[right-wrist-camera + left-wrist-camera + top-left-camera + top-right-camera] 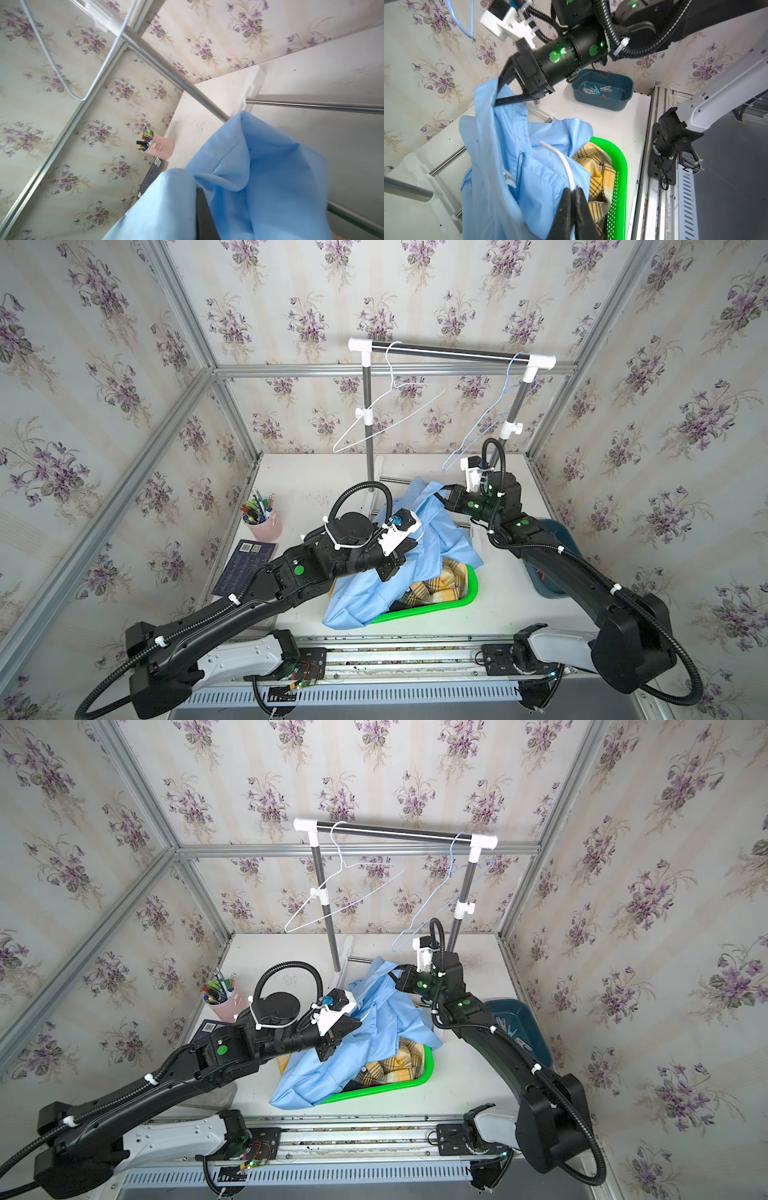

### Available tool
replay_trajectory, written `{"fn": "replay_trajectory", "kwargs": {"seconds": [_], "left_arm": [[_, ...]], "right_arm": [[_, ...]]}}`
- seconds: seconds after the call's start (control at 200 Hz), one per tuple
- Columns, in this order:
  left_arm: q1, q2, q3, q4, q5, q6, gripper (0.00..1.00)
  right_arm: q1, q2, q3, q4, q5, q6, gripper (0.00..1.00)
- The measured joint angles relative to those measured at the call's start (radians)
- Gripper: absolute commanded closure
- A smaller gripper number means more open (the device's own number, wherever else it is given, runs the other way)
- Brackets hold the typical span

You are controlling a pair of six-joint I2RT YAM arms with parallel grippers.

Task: Remove the clothespins securing long-sleeve shirts to the hanger
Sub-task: Remove the long-sleeve shirt from the hanger.

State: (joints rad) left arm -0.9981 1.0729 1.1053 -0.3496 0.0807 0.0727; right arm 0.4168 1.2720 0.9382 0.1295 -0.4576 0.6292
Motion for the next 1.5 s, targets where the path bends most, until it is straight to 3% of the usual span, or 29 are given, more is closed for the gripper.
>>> {"fn": "replay_trajectory", "kwargs": {"seconds": [0.34, 0.629, 1.059, 1.499], "left_arm": [[-0.022, 0.116, 0.165, 0.021, -0.061, -0.003, 1.0], [-0.02, 0.225, 0.253, 0.039, -0.128, 0.003, 1.0], [-0.023, -0.119, 0.183, -0.085, -0.139, -0.045, 1.0], [-0.023, -0.274, 0.145, -0.203, -0.181, -0.064, 1.0]], "right_arm": [[0.19, -0.021, 0.011, -0.064, 0.071, 0.022, 1.0], [0.216, -0.051, 0.008, -0.082, 0.115, 0.051, 1.0], [0.067, 0.04, 0.114, -0.158, 0.14, -0.013, 1.0], [0.043, 0.143, 0.126, -0.194, 0.135, -0.034, 1.0]]}}
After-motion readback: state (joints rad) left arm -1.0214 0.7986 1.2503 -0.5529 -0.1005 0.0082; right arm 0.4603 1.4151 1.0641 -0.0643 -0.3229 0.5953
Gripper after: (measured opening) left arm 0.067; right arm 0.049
